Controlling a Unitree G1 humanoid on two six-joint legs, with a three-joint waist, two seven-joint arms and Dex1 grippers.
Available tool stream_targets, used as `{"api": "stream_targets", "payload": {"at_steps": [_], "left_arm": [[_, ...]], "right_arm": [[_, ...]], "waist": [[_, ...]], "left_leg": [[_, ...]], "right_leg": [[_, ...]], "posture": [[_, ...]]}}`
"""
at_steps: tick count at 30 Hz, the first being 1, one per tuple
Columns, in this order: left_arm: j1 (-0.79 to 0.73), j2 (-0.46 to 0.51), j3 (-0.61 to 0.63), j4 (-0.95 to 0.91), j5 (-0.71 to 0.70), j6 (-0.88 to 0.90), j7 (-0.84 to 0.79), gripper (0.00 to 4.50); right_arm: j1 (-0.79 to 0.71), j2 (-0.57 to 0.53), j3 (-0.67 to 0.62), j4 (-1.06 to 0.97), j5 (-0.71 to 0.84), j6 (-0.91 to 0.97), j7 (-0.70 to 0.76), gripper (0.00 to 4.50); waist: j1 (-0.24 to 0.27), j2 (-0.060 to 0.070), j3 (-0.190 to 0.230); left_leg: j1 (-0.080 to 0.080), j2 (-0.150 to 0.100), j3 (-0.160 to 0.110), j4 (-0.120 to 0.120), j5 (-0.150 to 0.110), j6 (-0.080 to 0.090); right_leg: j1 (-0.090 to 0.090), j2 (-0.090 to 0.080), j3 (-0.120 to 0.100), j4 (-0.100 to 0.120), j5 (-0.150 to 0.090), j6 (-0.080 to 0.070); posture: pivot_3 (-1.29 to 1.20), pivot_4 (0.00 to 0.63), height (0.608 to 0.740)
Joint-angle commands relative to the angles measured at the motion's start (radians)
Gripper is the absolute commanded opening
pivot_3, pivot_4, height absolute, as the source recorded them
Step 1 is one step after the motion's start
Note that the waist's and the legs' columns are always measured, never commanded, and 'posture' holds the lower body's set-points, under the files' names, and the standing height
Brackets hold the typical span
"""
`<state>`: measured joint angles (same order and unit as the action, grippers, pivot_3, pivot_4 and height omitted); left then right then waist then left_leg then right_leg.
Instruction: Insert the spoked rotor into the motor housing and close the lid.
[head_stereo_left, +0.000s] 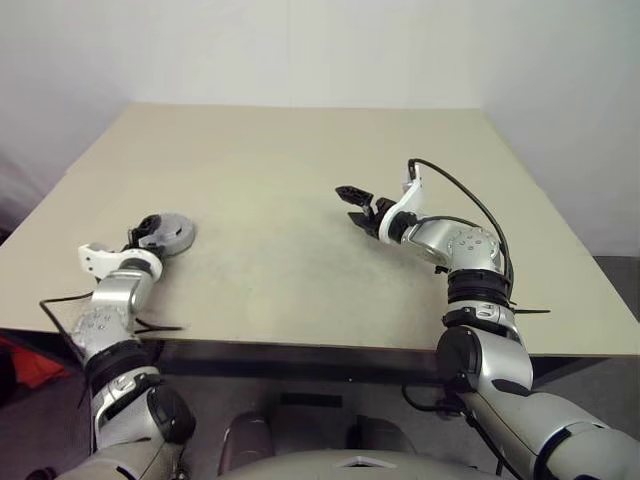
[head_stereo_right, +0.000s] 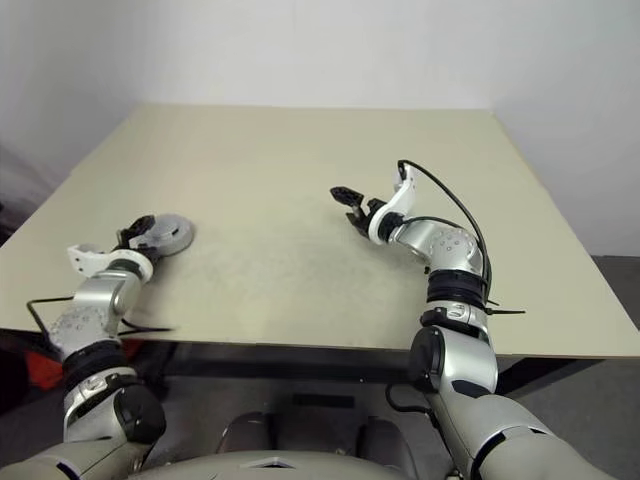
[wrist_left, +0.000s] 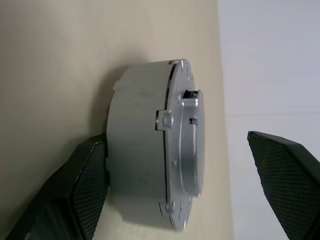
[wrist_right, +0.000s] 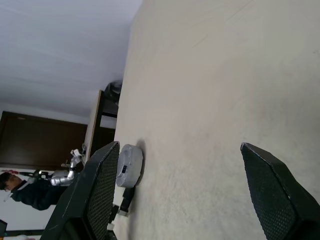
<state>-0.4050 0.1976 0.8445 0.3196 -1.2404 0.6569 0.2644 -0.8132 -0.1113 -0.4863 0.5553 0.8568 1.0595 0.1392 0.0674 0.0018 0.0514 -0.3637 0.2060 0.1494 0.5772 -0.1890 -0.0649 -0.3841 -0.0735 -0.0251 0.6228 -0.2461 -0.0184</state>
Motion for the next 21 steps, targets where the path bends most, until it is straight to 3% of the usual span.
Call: {"api": "stream_targets", "payload": {"at_steps": [1,6,11,16,21], "left_arm": [[0.129,0.008,0.003,0.014,-0.011,0.100,0.103,4.48],[0.225,0.036,-0.075,0.015,-0.065,0.299,0.126,4.48],[0.252,0.044,-0.177,-0.015,-0.090,0.446,0.104,4.48],[0.176,0.074,-0.396,-0.144,-0.011,0.519,-0.100,4.48],[0.068,0.150,-0.596,-0.202,0.149,0.490,-0.327,4.48]], "right_arm": [[-0.012,0.001,0.007,-0.021,0.006,0.012,0.011,4.35],[-0.010,-0.006,0.006,-0.026,0.002,0.023,0.010,4.35],[-0.008,-0.019,0.009,-0.033,-0.001,0.030,0.023,4.35],[0.050,-0.059,0.127,-0.133,-0.040,0.031,0.166,4.35],[0.185,-0.205,0.373,-0.302,-0.130,-0.018,0.451,4.35]], "waist": [[0.000,0.003,-0.003],[0.001,0.015,-0.011],[0.010,0.029,-0.021],[0.061,0.030,-0.022],[0.113,0.024,-0.020]], "left_leg": [[0.000,0.000,0.000,0.000,0.000,0.000],[0.007,-0.001,0.002,0.000,-0.002,0.001],[0.018,-0.002,0.003,-0.002,-0.007,0.005],[0.019,-0.008,0.003,-0.001,-0.007,0.005],[0.012,-0.017,0.002,0.000,-0.006,0.008]], "right_leg": [[0.000,0.000,0.000,0.000,0.000,0.000],[0.003,0.000,0.002,-0.001,0.000,0.000],[0.019,-0.003,0.003,-0.006,-0.009,0.002],[0.021,-0.012,0.003,-0.006,-0.011,0.009],[0.023,-0.022,0.000,-0.009,-0.010,0.016]], "posture": [[0.00,0.000,0.740],[0.00,0.000,0.740],[0.00,0.000,0.740],[0.00,0.000,0.740],[0.00,0.000,0.740]]}}
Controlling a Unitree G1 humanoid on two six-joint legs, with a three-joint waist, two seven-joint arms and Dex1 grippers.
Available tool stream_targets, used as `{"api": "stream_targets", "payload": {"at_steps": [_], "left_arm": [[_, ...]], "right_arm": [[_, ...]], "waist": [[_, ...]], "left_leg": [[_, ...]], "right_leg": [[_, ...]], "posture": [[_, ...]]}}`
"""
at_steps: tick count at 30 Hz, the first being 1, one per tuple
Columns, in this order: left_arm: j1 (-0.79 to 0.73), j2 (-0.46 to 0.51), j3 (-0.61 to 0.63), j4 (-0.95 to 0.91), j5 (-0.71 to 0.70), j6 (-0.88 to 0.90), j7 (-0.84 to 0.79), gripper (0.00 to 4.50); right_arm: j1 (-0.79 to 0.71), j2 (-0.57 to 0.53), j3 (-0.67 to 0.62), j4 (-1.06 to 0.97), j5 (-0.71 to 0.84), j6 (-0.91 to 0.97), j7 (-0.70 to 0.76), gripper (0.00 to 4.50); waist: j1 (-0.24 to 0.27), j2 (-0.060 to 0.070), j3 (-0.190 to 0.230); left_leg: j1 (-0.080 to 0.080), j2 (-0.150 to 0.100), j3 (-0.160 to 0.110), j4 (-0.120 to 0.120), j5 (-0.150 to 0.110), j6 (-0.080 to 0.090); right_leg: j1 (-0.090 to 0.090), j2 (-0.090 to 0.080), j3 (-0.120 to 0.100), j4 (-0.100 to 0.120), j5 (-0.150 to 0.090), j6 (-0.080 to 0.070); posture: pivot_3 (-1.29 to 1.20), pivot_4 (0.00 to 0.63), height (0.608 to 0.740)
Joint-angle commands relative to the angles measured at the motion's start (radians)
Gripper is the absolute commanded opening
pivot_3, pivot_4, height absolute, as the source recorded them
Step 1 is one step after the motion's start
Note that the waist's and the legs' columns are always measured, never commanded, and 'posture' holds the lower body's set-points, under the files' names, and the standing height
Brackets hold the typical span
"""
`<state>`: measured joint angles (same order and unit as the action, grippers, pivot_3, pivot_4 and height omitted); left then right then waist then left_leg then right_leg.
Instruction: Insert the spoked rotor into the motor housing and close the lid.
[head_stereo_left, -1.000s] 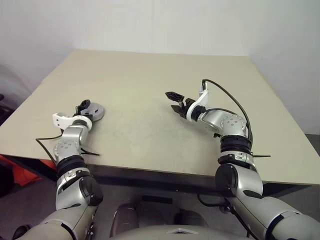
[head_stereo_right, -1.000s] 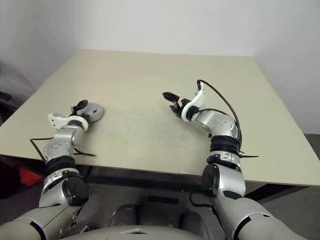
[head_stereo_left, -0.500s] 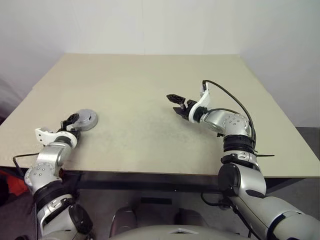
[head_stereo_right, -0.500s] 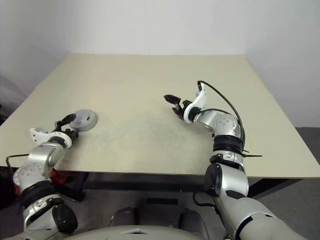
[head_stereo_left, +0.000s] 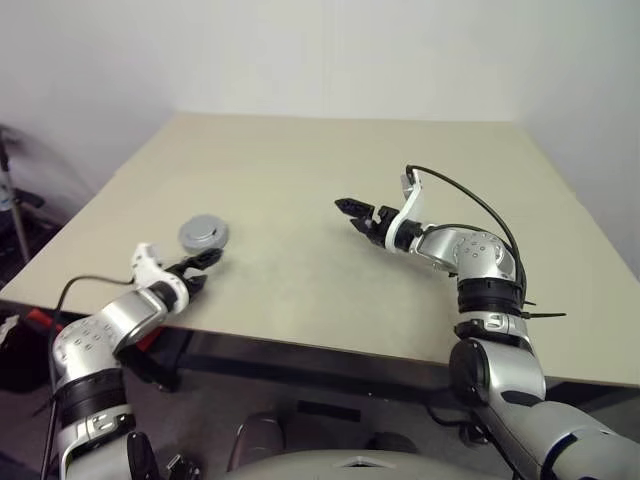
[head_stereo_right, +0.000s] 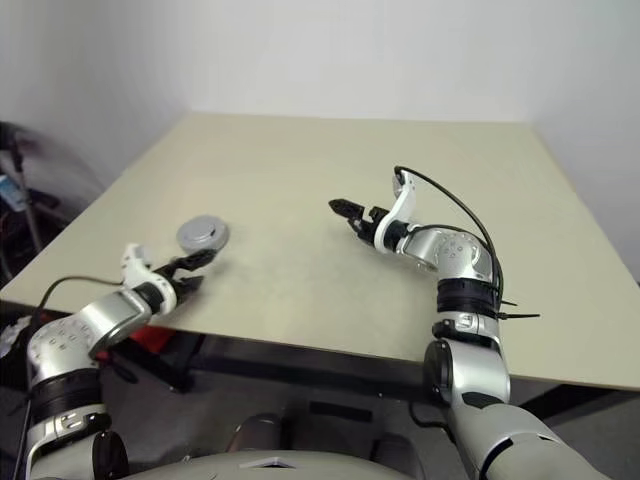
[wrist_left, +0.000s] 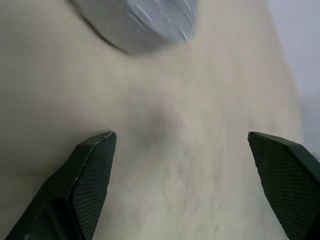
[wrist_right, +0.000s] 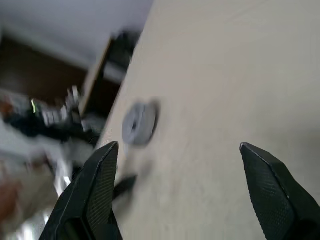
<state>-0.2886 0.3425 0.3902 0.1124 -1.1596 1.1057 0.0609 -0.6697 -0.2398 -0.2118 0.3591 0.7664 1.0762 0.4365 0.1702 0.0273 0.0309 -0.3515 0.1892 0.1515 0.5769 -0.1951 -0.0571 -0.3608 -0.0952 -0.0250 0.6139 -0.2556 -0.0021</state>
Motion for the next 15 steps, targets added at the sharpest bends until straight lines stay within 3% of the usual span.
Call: {"api": "stream_targets", "payload": {"at_steps": [1,3,7,10,15], "left_arm": [[-0.070,0.018,-0.165,0.013,0.094,0.035,-0.164,4.48],[-0.109,0.051,-0.231,0.026,0.160,0.014,-0.261,4.48],[-0.158,0.071,-0.306,0.052,0.254,-0.042,-0.407,4.48],[-0.189,0.090,-0.392,0.046,0.365,-0.153,-0.543,4.48],[-0.198,0.102,-0.488,0.034,0.564,-0.418,-0.689,4.48]], "right_arm": [[0.068,-0.111,0.138,-0.126,-0.061,-0.059,0.206,4.35],[0.117,-0.184,0.204,-0.161,-0.112,-0.124,0.299,4.35],[0.182,-0.258,0.259,-0.182,-0.203,-0.285,0.407,4.35],[0.236,-0.298,0.248,-0.195,-0.248,-0.442,0.502,4.35],[0.258,-0.330,0.227,-0.182,-0.254,-0.524,0.597,4.35]], "waist": [[0.015,-0.005,0.001],[0.012,-0.010,0.003],[-0.005,-0.013,0.004],[-0.018,-0.014,0.006],[-0.046,-0.018,0.008]], "left_leg": [[-0.001,0.000,0.000,0.000,0.000,0.002],[-0.003,-0.001,0.000,0.001,0.000,0.006],[-0.007,-0.001,-0.001,0.002,0.000,0.007],[-0.012,0.002,-0.002,0.002,0.001,0.007],[-0.015,0.002,-0.002,0.002,0.001,0.010]], "right_leg": [[0.001,-0.001,0.000,-0.003,0.001,0.002],[0.002,-0.002,0.000,-0.007,0.006,0.009],[-0.003,0.000,0.000,-0.007,0.008,0.008],[-0.008,0.005,-0.001,-0.006,0.009,0.006],[-0.011,0.005,-0.001,-0.006,0.010,0.004]], "posture": [[0.00,0.000,0.740],[0.00,0.000,0.740],[0.00,0.000,0.740],[0.00,0.000,0.740],[0.00,0.000,0.740]]}}
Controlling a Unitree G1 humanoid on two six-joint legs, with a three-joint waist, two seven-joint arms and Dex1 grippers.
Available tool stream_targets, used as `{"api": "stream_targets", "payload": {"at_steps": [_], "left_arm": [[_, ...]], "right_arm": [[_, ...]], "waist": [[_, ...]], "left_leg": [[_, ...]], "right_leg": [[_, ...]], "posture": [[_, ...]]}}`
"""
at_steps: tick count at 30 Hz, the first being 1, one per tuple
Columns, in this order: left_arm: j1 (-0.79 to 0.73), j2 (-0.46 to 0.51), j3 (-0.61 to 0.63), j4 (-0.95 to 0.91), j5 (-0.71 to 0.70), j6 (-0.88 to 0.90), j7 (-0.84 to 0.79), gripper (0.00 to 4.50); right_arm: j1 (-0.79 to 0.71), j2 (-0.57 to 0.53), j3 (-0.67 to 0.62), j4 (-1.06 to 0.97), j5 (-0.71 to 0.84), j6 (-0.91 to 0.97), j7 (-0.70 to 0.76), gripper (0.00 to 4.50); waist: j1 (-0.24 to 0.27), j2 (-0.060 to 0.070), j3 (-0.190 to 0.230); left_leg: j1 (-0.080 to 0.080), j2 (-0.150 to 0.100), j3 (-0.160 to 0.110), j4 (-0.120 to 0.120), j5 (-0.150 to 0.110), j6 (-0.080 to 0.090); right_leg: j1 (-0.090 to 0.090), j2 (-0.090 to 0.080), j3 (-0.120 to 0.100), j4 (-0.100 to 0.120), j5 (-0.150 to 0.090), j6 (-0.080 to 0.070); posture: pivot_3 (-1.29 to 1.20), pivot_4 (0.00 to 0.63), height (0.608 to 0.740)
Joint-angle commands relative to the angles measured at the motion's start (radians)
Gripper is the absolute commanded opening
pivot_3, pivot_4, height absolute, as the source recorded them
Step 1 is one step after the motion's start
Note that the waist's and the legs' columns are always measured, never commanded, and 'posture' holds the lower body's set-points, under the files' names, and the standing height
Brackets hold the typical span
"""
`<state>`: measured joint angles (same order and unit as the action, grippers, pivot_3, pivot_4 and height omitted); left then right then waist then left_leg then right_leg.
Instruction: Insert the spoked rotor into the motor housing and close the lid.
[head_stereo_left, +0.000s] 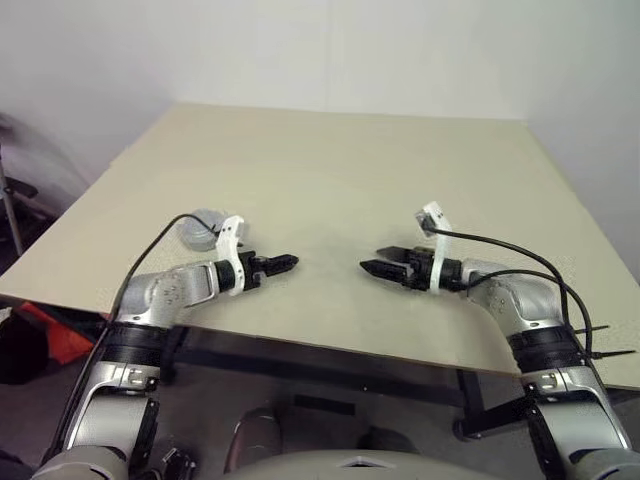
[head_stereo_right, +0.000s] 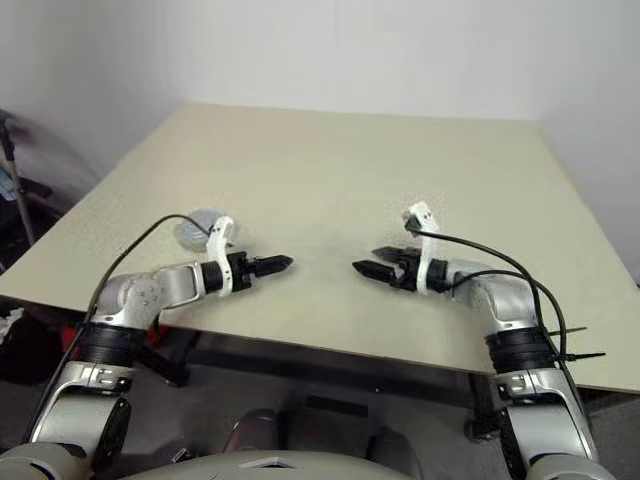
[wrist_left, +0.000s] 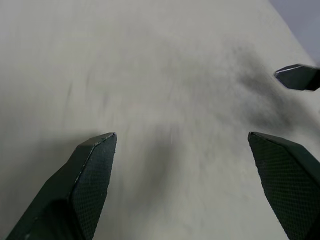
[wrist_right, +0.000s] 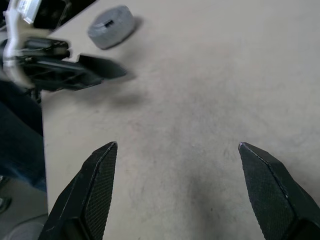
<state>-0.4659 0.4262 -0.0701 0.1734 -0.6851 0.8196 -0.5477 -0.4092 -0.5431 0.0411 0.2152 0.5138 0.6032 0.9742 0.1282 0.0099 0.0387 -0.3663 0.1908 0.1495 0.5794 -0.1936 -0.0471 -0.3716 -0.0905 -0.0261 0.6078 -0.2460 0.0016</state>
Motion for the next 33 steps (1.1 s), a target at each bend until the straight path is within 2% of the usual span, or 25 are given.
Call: {"api": "stream_targets", "payload": {"at_steps": [1,11,21,29,33], "left_arm": [[-0.024,0.022,-0.041,-0.031,0.117,-0.167,-0.107,4.48],[-0.011,0.016,-0.034,-0.079,0.182,-0.222,-0.231,4.48],[0.008,0.010,-0.020,-0.107,0.198,-0.195,-0.234,4.48],[0.017,0.026,0.001,-0.129,0.209,-0.171,-0.221,4.48],[0.002,0.021,0.021,-0.145,0.201,-0.151,-0.204,4.48]], "right_arm": [[0.005,-0.036,-0.026,-0.040,-0.005,-0.064,0.076,4.35],[0.035,-0.041,-0.036,-0.045,-0.011,-0.109,0.110,4.35],[0.009,0.003,-0.053,-0.001,-0.048,-0.164,0.058,4.35],[-0.026,0.064,-0.100,0.051,-0.076,-0.277,-0.015,4.35],[-0.051,0.065,-0.093,0.072,-0.069,-0.239,0.004,4.35]], "waist": [[-0.006,0.000,0.000],[-0.006,-0.001,0.001],[-0.007,-0.001,0.001],[-0.008,-0.001,0.002],[-0.009,-0.001,0.002]], "left_leg": [[0.000,0.000,0.000,0.000,0.000,0.001],[0.001,0.001,0.001,0.001,0.002,0.008],[0.002,0.003,0.002,0.001,0.005,0.010],[0.002,0.002,0.002,0.000,0.005,0.010],[0.002,0.002,0.002,0.000,0.005,0.010]], "right_leg": [[0.000,0.000,0.000,0.000,0.000,0.000],[0.001,-0.001,0.000,0.001,-0.001,-0.009],[0.000,0.000,-0.001,0.003,0.001,-0.011],[0.000,0.000,-0.001,0.003,0.001,-0.012],[0.000,0.000,-0.001,0.003,0.001,-0.012]], "posture": [[0.00,0.000,0.740],[0.00,0.000,0.740],[0.00,0.000,0.740],[0.00,0.000,0.740],[0.00,0.000,0.740]]}}
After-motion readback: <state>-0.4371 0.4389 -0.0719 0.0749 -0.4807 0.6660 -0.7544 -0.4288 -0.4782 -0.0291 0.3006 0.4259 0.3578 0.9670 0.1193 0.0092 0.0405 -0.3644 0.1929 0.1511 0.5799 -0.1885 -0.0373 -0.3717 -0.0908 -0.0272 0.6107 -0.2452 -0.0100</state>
